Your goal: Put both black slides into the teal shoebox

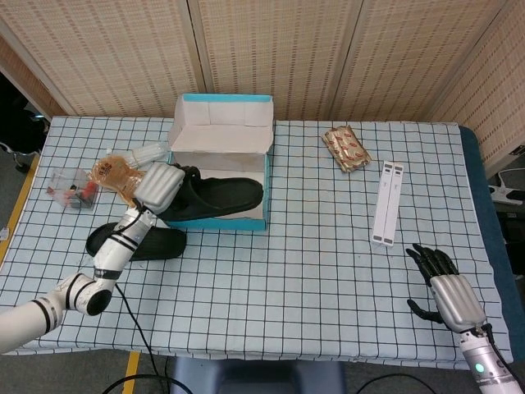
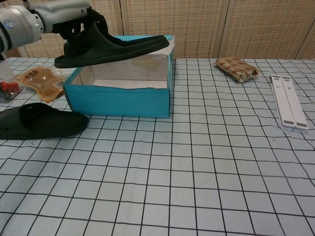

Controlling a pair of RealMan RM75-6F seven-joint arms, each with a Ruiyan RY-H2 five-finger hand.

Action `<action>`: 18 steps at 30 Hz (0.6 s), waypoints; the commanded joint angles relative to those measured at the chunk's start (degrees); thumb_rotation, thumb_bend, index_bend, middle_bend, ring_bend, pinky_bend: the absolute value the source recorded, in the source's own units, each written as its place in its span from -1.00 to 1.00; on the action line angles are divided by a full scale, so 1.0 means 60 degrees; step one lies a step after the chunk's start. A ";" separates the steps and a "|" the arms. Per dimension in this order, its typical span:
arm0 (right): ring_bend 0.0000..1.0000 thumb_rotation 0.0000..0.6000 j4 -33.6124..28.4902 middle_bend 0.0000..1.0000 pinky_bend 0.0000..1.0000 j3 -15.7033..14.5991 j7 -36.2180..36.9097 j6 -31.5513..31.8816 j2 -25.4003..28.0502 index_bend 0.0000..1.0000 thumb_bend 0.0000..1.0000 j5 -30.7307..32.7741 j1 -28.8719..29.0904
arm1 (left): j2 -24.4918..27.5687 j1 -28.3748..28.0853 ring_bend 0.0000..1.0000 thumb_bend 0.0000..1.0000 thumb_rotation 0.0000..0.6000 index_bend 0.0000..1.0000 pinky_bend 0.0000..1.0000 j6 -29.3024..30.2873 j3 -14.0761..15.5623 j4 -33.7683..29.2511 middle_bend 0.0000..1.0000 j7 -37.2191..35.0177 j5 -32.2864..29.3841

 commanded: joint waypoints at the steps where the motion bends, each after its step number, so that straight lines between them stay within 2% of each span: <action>1: -1.00 1.00 0.0059 -1.00 -1.00 0.0201 -0.0176 -0.0282 -0.0161 -1.00 -0.65 0.0314 0.0208 | -0.0982 -0.1211 0.37 0.13 1.00 0.53 0.34 -0.1064 -0.0340 0.1644 0.75 0.0059 -0.0527; 6: -1.00 1.00 0.0117 -1.00 -1.00 0.0507 -0.0433 -0.0739 -0.0364 -1.00 -0.65 0.0632 0.0636 | -0.1957 -0.2102 0.37 0.13 1.00 0.51 0.33 -0.2075 -0.0213 0.3920 0.73 -0.0672 -0.0596; 12: -1.00 1.00 0.0058 -1.00 -1.00 0.0916 -0.0426 -0.1442 -0.0581 -1.00 -0.65 0.0631 0.1431 | -0.2791 -0.2551 0.34 0.11 1.00 0.42 0.26 -0.2972 0.0172 0.6142 0.64 -0.1769 -0.0342; 18: -1.00 1.00 -0.0125 -1.00 -1.00 0.1704 -0.0208 -0.2150 -0.0786 -1.00 -0.65 0.0609 0.2571 | -0.3120 -0.2658 0.26 0.08 1.00 0.34 0.18 -0.3438 0.0532 0.7182 0.50 -0.2858 0.0062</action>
